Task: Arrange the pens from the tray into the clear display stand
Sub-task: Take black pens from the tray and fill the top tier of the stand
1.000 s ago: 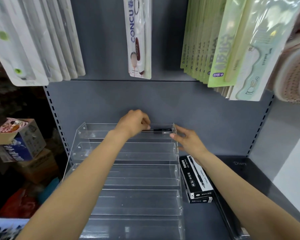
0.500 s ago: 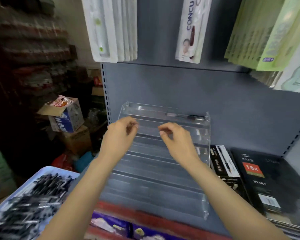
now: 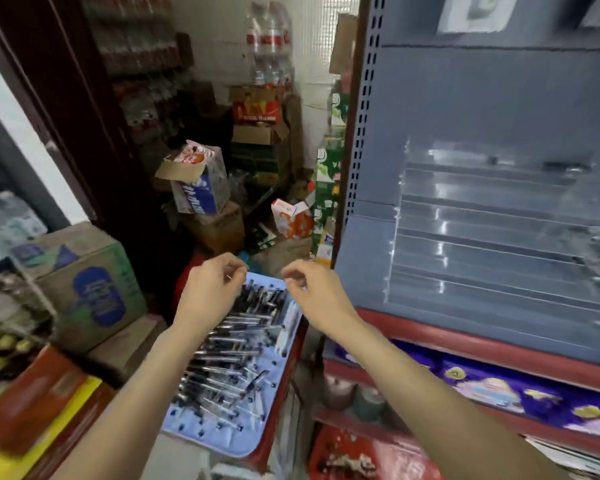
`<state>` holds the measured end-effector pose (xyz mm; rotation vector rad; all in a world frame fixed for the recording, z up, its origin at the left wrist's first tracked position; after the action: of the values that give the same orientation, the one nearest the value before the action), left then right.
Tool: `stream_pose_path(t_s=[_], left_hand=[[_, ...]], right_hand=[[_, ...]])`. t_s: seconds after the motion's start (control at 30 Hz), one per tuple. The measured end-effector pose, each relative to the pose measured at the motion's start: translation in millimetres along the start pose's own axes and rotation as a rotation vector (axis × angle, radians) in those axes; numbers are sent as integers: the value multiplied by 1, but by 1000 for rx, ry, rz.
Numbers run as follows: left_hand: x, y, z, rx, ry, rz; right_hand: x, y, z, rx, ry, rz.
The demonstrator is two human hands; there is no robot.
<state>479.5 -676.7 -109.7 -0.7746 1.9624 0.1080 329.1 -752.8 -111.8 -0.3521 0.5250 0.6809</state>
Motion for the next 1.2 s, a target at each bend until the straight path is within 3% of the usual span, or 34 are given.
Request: stream_pose_path(t_s=[0.37, 0.63, 0.97, 1.2], left_hand=[[62, -31, 137, -191, -48, 302], [122, -78, 176, -135, -107, 467], [166, -105, 196, -144, -221, 651], [181, -106, 208, -239, 85, 744]], right_hand=[[123, -68, -72, 271, 90, 183], [155, -126, -134, 434, 193, 100], [173, -147, -159, 612, 260, 88], [176, -151, -159, 713, 15, -111]])
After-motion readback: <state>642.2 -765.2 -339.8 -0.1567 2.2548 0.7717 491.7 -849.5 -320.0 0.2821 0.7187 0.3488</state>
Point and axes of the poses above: each hand's wrist, its own y-axis away from the middle knuckle, its own x-axis out of the palm, z = x × y, the point moved 7 cm from there along -y, towards the middle knuckle, and after that the axes turned 11 degrees about -y, right-handed, at the moved point
